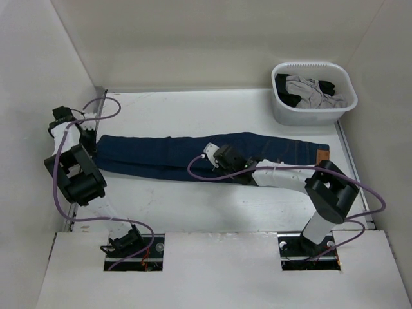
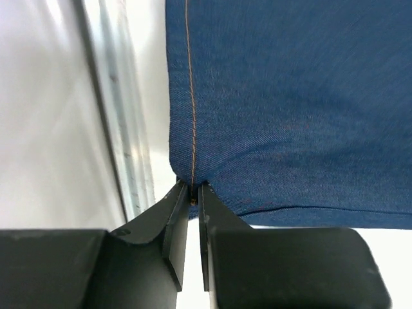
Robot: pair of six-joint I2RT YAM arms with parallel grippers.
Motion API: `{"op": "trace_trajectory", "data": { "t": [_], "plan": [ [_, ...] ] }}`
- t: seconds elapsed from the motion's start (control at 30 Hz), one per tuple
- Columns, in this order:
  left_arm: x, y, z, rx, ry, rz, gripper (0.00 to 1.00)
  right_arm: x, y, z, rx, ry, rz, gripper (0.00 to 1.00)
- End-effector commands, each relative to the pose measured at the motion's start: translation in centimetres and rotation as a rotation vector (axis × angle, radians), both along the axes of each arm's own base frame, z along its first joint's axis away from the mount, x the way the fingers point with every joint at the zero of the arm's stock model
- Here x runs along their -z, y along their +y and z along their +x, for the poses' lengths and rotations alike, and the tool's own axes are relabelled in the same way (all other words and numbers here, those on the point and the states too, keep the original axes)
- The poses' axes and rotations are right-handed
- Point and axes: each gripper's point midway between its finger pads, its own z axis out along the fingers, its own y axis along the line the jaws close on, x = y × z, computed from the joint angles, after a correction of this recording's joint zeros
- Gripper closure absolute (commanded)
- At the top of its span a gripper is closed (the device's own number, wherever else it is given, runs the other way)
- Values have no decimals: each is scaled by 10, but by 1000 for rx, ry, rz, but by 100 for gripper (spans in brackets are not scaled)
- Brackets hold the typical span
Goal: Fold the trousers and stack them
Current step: Fold the trousers
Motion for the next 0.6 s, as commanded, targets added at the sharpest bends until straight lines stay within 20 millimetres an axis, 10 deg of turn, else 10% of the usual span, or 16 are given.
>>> {"op": "trace_trajectory", "data": {
  "t": [0.0,0.3,0.57],
  "plan": [
    [33,11,-18,10,100,44,92,7,3,-2,5,3,-28,100],
    [49,16,-52,-23,184,27,59,26,17,-18,-37,46,-43,100],
    [44,19,-30,-53,111,-14,59,31,16,-22,-39,60,-50,100]
  ]
}}
